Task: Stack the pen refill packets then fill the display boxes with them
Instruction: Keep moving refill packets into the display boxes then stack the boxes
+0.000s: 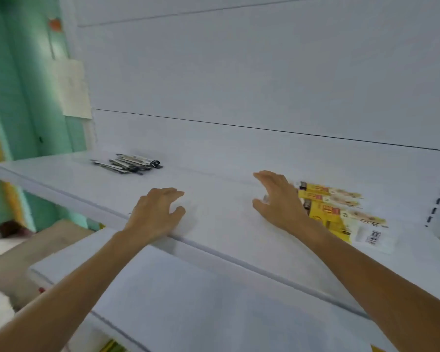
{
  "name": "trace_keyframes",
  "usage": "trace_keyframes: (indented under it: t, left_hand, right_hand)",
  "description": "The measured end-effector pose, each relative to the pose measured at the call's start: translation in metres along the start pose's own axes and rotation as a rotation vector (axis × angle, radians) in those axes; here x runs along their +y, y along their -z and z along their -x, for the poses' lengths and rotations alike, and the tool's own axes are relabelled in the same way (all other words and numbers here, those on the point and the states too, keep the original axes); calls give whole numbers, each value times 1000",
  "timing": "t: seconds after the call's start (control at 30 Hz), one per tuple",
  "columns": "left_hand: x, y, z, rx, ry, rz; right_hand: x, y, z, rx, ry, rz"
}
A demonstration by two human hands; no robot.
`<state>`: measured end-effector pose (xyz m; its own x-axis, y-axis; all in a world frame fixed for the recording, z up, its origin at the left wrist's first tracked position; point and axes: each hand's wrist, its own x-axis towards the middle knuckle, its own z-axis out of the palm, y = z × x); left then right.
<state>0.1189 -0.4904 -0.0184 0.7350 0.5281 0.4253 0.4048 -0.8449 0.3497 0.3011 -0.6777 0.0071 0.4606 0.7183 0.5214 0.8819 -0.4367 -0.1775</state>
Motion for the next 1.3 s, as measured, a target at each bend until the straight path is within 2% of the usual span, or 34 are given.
trace_keyframes:
  t: [0.1, 0.27, 0.37, 0.47, 0.7, 0.93, 1.1, 1.3]
  left_hand:
    - [-63, 47, 39, 104, 167, 32]
    - [-128, 112, 97, 235, 400, -113]
    - [-157, 133, 120, 250, 454, -128]
    - [-196, 151, 132, 283, 486, -142]
    - [-328, 193, 98, 223, 435, -118]
    - [-429, 221, 8, 151, 242, -63]
    - [-457, 204, -52, 37, 131, 42]
    - [-457, 161, -125, -21, -9, 150]
  right_hand:
    - [-67, -34, -34, -67, 124, -81]
    - [-189, -69, -78, -101, 329, -230]
    - [-250, -83, -101, -109, 412, -279]
    - [-302, -106, -123, -135, 413, -307]
    - [-390, -179, -189, -136, 292, -272]
    - [-439, -220, -259, -122, 136, -244]
    - [-422, -237, -283, -140, 9, -203]
    - [-366, -225, -320, -42, -114, -128]
